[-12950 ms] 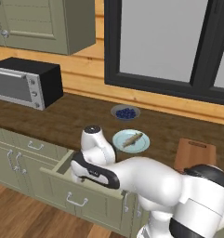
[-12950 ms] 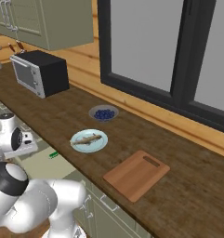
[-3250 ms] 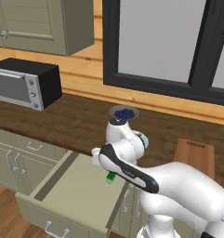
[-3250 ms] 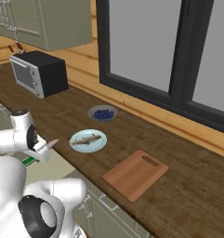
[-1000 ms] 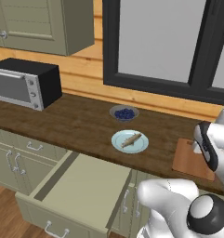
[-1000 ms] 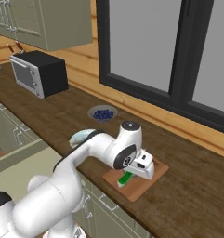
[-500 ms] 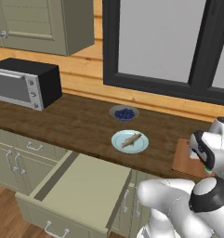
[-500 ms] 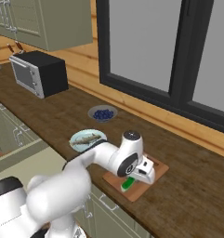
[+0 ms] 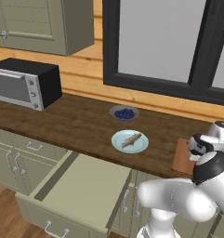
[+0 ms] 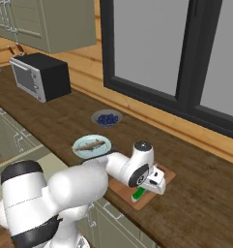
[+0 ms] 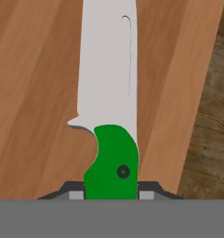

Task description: Pick up the knife from the drawer and place it on the cutting board. Then place the meat from the plate to the cutting board.

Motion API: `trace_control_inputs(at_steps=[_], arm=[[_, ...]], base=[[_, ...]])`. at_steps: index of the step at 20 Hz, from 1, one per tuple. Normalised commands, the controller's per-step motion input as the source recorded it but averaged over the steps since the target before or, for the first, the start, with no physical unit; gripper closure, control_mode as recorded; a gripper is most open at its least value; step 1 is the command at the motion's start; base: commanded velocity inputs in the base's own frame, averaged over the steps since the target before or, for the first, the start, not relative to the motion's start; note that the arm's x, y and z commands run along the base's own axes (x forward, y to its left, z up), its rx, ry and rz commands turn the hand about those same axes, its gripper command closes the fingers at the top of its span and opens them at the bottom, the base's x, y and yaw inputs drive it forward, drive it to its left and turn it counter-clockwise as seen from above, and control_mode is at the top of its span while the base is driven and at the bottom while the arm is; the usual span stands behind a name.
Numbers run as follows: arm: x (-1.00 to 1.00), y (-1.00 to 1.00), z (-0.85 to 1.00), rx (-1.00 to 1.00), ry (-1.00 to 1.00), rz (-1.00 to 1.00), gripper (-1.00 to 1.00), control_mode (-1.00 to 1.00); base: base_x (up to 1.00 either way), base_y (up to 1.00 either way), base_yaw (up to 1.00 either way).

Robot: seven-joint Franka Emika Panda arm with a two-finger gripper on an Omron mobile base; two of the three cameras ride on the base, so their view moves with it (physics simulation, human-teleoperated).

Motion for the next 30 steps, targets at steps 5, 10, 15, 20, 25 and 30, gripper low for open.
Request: trace_control_inputs(at_steps=[5, 10, 15, 20, 25, 30], arm=[[0.26, 0.08, -0.46, 0.00, 0.00, 0.00, 1.00, -1.00], [0.24, 0.00, -0.23, 0.00, 0.00, 0.00, 1.00, -1.00], [-0.02, 0.09, -0.02, 0.00, 0.00, -0.01, -1.00, -1.00], [-0.03, 0.23, 0.26, 0.00, 0.00, -0.01, -1.00, -1.00], [-0.13, 0.36, 0.55, 0.00, 0.00, -0.02, -1.00, -1.00], [-0.19, 0.78, 0.61, 0.00, 0.00, -0.02, -1.00, -1.00]], base=[[0.00, 0.00, 0.00], [0.00, 0.00, 0.00], [0.00, 0.00, 0.00], [0.00, 0.00, 0.00], [0.00, 0.00, 0.00], [0.00, 0.00, 0.00]])
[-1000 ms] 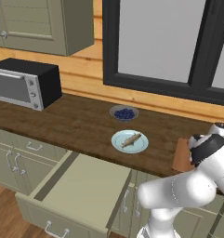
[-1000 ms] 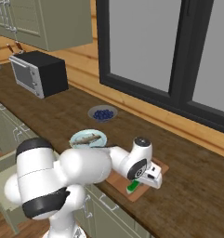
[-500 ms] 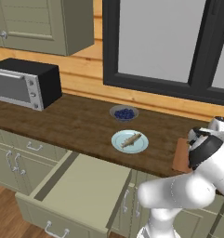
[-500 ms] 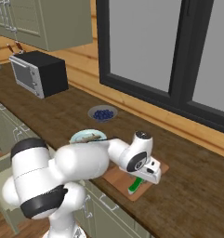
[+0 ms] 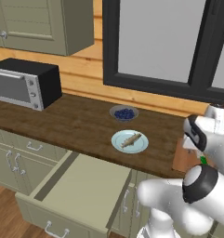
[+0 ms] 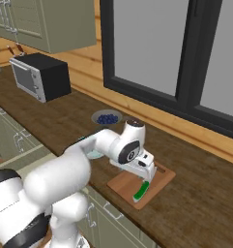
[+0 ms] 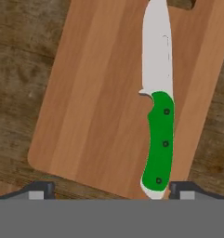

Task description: Pick up the knife from the drawer and place it on the cutting board. Then place the meat from the plate to the cutting board.

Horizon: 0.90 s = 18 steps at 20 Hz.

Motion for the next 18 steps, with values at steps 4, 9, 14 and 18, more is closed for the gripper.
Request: trace_control_inputs(at_steps=[4, 9, 14, 18], arm=[[0.10, 0.80, 0.60, -0.01, 0.00, -0.06, -1.00, -1.00], [0.36, 0.91, 0.48, -0.07, 0.00, -0.15, -1.00, -1.00], [0.35, 0.79, 0.25, -0.01, 0.00, -0.12, -1.00, -1.00], [0.44, 0.54, 0.00, 0.04, 0.00, -0.05, -1.00, -1.00]], base=[[0.00, 0.00, 0.00], [0.00, 0.00, 0.00], [0.00, 0.00, 0.00], [0.00, 0.00, 0.00]])
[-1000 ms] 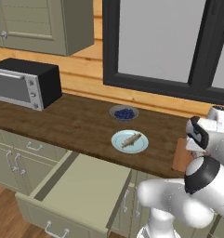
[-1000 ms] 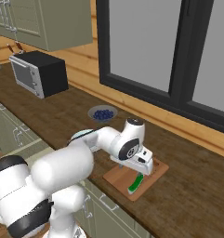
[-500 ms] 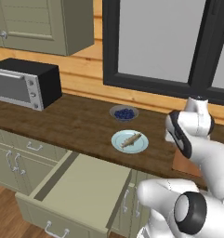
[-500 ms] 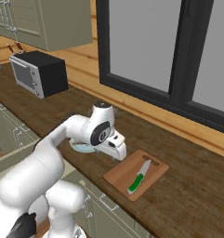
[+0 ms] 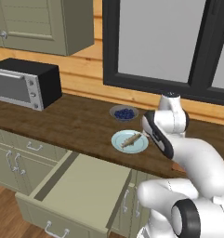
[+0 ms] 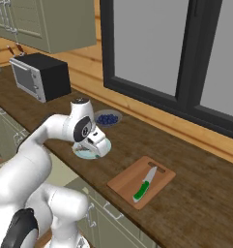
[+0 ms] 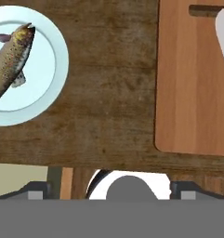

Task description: Pick up the knife from the drawer and place it on the cutting board. Then place the meat from the plate to the cutting board.

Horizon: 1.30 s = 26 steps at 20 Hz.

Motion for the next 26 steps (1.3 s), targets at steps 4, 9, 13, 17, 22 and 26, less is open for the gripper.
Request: trace_control_inputs(at_steps=[4, 9, 13, 17, 22, 26], arm=[[0.58, 0.40, 0.08, 0.00, 0.00, -0.03, -1.00, -1.00], [0.55, 0.30, 0.09, 0.00, 0.03, -0.01, -1.00, -1.00], [0.33, 0.35, 0.00, 0.00, 0.01, -0.01, -1.00, -1.00], [0.37, 0.27, -0.01, 0.00, 0.05, 0.00, -1.00, -1.00], [0.15, 0.14, -0.14, 0.00, 0.04, 0.00, -1.00, -1.00], [0.19, 0.07, -0.36, 0.00, 0.01, 0.00, -1.00, -1.00]], base=[[0.00, 0.00, 0.00], [0.00, 0.00, 0.00], [0.00, 0.00, 0.00], [0.00, 0.00, 0.00], [0.00, 0.00, 0.00], [0.00, 0.00, 0.00]])
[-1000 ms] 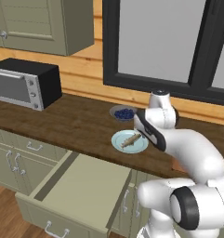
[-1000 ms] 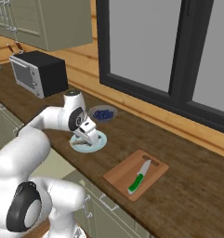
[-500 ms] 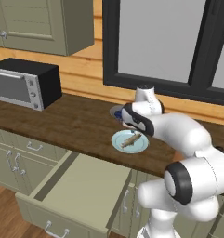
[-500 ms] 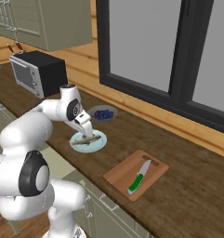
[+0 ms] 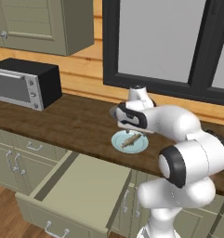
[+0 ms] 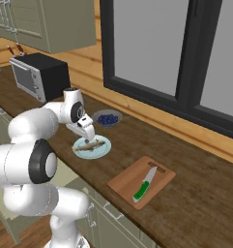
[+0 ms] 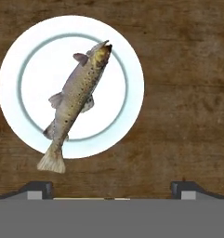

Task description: Pick up the knife from the drawer and place it on the cutting board. Then place the meat from the plate to the cutting board.

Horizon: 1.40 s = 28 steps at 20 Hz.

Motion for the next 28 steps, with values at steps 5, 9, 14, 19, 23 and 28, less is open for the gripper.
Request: trace_control_inputs(at_steps=[5, 9, 14, 19, 23, 28], arm=[[0.40, 0.07, -0.39, 0.00, 0.03, 0.00, -1.00, -1.00], [0.37, 0.00, -0.34, 0.00, 0.04, 0.00, -1.00, -1.00], [0.45, 0.00, -0.26, 0.00, 0.04, 0.00, -1.00, -1.00], [0.41, 0.00, -0.27, 0.00, 0.05, -0.01, -1.00, -1.00], [0.18, 0.00, -0.36, 0.00, 0.05, -0.02, -1.00, -1.00], [0.03, -0.01, -0.27, 0.00, 0.04, -0.04, -1.00, -1.00]], base=[[0.00, 0.00, 0.00], [0.00, 0.00, 0.00], [0.00, 0.00, 0.00], [0.00, 0.00, 0.00], [0.00, 0.00, 0.00], [0.00, 0.00, 0.00]])
